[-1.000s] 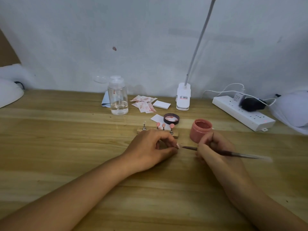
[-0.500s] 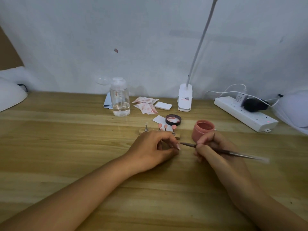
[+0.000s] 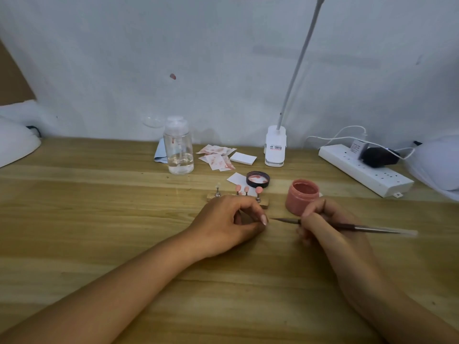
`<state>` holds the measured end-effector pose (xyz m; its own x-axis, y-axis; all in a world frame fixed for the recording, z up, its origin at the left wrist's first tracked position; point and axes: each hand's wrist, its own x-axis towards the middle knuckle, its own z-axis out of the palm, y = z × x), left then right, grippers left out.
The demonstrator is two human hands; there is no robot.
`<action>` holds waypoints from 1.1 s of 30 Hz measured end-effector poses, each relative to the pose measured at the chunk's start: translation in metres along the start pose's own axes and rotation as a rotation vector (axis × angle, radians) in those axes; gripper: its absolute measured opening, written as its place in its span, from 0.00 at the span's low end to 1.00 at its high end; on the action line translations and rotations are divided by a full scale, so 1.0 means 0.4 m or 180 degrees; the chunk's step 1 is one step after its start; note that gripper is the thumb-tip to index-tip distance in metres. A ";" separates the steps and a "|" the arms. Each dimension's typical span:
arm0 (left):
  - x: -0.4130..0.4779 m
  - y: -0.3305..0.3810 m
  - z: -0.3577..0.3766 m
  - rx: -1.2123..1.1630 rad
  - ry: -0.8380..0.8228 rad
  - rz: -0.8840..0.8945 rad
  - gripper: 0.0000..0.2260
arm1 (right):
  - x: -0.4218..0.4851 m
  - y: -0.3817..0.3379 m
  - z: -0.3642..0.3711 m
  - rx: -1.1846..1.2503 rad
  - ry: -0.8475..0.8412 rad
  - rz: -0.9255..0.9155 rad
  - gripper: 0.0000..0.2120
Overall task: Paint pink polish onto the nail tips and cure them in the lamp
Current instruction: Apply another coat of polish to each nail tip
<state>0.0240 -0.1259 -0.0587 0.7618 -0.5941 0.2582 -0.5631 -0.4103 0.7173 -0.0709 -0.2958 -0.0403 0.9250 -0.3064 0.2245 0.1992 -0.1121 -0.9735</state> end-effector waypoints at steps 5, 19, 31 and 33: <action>-0.001 0.001 0.000 0.0013 0.0008 -0.0022 0.08 | 0.001 0.005 0.004 -0.0123 -0.0212 -0.0064 0.07; -0.003 0.005 -0.001 -0.0073 0.0023 -0.0011 0.06 | 0.000 -0.016 0.001 0.0043 0.0480 -0.0763 0.01; -0.004 0.000 0.002 -0.0123 0.0122 0.0038 0.07 | 0.033 0.003 -0.041 -0.0554 0.0877 -0.0218 0.07; -0.004 -0.002 0.003 -0.0058 0.0113 0.0053 0.07 | 0.031 0.003 -0.041 -0.0517 0.0880 -0.0193 0.06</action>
<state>0.0228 -0.1253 -0.0603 0.7634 -0.5758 0.2927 -0.5701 -0.3876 0.7244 -0.0644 -0.3152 -0.0381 0.7858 -0.5372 0.3066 0.1765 -0.2805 -0.9435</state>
